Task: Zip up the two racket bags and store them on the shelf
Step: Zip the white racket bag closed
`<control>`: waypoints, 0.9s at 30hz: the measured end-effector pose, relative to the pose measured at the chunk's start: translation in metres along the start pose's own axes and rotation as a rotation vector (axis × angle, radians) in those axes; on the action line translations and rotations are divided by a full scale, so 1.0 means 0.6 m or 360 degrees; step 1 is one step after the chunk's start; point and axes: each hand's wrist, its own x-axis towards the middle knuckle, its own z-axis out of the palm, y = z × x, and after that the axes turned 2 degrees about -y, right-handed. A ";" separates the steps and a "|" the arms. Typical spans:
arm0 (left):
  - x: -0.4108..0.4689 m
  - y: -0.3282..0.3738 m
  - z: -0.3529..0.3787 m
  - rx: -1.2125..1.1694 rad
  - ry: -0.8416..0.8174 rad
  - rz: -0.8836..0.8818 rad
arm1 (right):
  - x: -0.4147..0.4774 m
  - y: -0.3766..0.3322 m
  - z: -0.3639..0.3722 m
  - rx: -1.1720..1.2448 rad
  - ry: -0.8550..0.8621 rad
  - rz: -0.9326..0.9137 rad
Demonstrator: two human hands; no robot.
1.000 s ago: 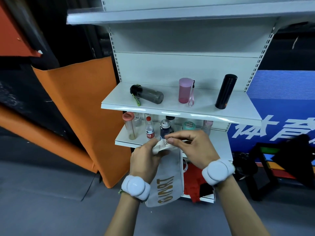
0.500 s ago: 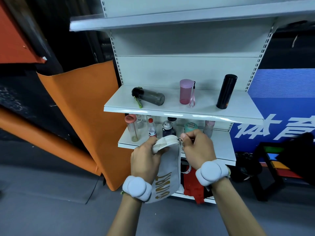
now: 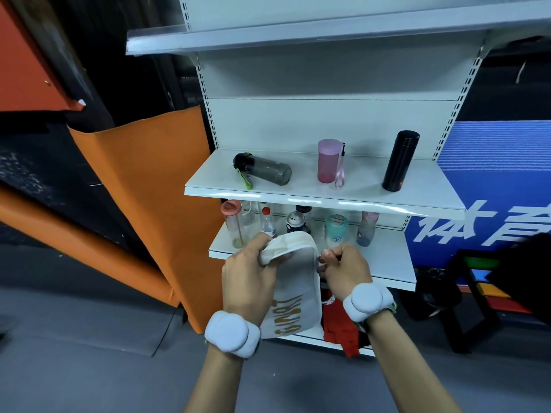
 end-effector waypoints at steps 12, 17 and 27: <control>0.017 -0.031 -0.035 -0.0374 0.0100 -0.0089 | 0.031 0.088 0.019 0.0337 -0.0010 0.0066; 0.025 -0.033 -0.041 -0.0180 0.0224 -0.0249 | 0.018 0.068 0.015 0.0251 0.0102 -0.0073; 0.043 0.027 0.023 0.1301 0.0007 0.0099 | -0.025 -0.044 0.010 -0.0252 0.0082 -0.0562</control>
